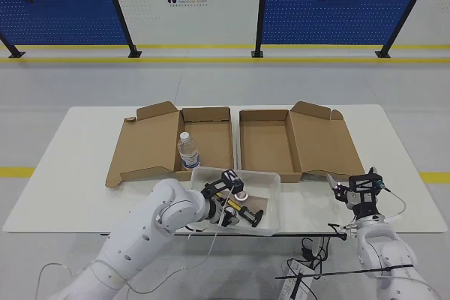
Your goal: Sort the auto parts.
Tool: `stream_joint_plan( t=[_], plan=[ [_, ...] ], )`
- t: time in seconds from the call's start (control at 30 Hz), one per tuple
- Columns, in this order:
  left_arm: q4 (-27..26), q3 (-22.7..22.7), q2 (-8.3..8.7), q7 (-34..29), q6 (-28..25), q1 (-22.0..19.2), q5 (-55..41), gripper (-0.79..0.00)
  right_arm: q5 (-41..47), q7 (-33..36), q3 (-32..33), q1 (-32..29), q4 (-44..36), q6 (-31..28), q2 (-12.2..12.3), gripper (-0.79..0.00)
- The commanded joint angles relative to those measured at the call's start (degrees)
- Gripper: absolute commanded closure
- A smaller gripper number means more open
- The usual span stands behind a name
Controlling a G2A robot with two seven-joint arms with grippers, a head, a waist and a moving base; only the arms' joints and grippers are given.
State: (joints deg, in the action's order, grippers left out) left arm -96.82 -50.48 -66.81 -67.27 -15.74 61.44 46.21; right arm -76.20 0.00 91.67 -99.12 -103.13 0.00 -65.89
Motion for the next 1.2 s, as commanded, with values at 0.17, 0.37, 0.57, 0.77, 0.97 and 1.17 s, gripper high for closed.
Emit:
stream_joint_plan(
  t=[0.17, 0.37, 0.57, 0.77, 0.97, 1.17],
  plan=[
    [0.8, 0.5, 0.00, 0.3, 0.1, -0.3, 0.1, -0.493, 0.0, 0.0, 0.0, 0.0, 0.0, 0.0, 0.0, -0.785],
    [1.2, 0.8, 0.03, 0.4, 0.2, -0.6, 0.2, -0.262, 0.0, 0.0, 0.0, 0.0, 0.0, 0.0, 0.0, -0.785],
    [1.0, 0.9, 0.07, 0.9, 0.3, -0.9, 0.6, 0.000, 0.0, 0.0, 0.0, 0.0, 0.0, 0.0, 0.0, -0.785],
    [-0.6, 0.6, 0.17, 1.4, 0.6, -1.1, 0.5, 0.000, 0.0, 0.0, 0.0, 0.0, 0.0, 0.0, 0.0, -0.785],
    [-3.9, -1.2, 0.52, 1.7, 1.1, -1.1, -0.1, 0.000, 0.0, 0.0, 0.0, 0.0, 0.0, 0.0, 0.0, -0.785],
    [-7.6, -5.0, 1.09, 2.2, 0.7, -0.5, -5.6, 0.000, 0.0, 0.0, 0.0, 0.0, 0.0, 0.0, 0.0, -0.785]
  ],
)
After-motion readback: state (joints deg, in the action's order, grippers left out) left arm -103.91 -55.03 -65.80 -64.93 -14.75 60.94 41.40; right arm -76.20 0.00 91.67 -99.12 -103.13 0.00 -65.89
